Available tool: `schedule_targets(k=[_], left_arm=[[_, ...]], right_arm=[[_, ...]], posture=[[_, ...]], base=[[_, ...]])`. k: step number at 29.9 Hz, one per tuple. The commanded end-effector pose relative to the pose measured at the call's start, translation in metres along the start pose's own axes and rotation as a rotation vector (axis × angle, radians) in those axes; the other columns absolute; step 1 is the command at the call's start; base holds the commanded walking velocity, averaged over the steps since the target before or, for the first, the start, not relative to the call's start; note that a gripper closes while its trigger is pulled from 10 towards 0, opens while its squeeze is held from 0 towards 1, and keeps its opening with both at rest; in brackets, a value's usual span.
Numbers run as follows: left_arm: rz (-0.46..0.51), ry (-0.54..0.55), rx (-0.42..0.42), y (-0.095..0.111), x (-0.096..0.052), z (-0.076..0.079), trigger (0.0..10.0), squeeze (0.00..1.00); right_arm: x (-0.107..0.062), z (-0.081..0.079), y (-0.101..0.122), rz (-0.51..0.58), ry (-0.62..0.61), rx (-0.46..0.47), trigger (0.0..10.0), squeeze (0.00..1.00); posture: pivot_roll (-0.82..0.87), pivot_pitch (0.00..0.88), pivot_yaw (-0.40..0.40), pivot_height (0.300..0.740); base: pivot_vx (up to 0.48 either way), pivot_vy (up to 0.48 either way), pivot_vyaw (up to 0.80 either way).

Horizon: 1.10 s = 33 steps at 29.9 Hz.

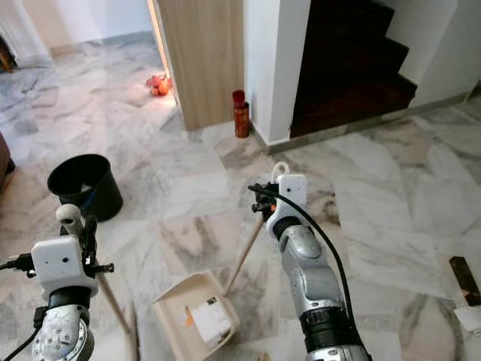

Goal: Sweep floor

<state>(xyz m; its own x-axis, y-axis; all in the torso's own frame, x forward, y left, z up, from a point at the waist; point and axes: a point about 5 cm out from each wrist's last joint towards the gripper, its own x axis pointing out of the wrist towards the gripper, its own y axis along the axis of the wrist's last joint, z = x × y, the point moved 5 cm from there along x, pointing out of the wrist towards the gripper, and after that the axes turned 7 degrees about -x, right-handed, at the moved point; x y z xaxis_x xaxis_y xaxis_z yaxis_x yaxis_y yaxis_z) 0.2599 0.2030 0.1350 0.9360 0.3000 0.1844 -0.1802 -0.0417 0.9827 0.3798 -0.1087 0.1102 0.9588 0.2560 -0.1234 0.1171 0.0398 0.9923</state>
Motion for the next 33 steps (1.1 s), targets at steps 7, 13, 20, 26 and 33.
schedule_targets(k=[7, 13, 20, 26, 33], left_arm=[[0.036, 0.000, 0.020, 0.0084, 0.0017, -0.0016, 10.0, 0.00], [0.035, -0.001, 0.019, 0.0084, 0.0017, -0.0017, 10.0, 0.00], [0.042, -0.008, 0.024, 0.0092, 0.0013, 0.0000, 10.0, 0.00], [0.033, -0.014, 0.029, 0.0081, 0.0013, 0.0007, 10.0, 0.00], [0.027, -0.014, 0.033, 0.0075, 0.0013, 0.0001, 10.0, 0.00]], right_arm=[[0.0035, -0.0077, 0.0203, 0.071, 0.028, 0.007, 10.0, 0.00], [0.0035, -0.0084, 0.0206, 0.073, 0.027, 0.005, 10.0, 0.00], [0.0033, -0.0085, 0.0201, 0.070, 0.029, 0.009, 10.0, 0.00], [0.0032, -0.0096, 0.0201, 0.072, 0.033, 0.008, 10.0, 0.00], [0.0031, -0.0105, 0.0207, 0.077, 0.037, 0.010, 10.0, 0.00]], posture=[[-0.16, 0.050, 0.043, 0.740], [-0.16, 0.052, 0.044, 0.740], [-0.16, 0.053, 0.044, 0.740], [-0.16, 0.056, 0.046, 0.740], [-0.15, 0.059, 0.048, 0.740]], base=[[0.000, 0.294, 0.00], [0.000, 0.237, 0.74], [0.000, 0.000, 0.39], [0.000, 0.000, 0.00], [0.036, 0.000, 0.69]])
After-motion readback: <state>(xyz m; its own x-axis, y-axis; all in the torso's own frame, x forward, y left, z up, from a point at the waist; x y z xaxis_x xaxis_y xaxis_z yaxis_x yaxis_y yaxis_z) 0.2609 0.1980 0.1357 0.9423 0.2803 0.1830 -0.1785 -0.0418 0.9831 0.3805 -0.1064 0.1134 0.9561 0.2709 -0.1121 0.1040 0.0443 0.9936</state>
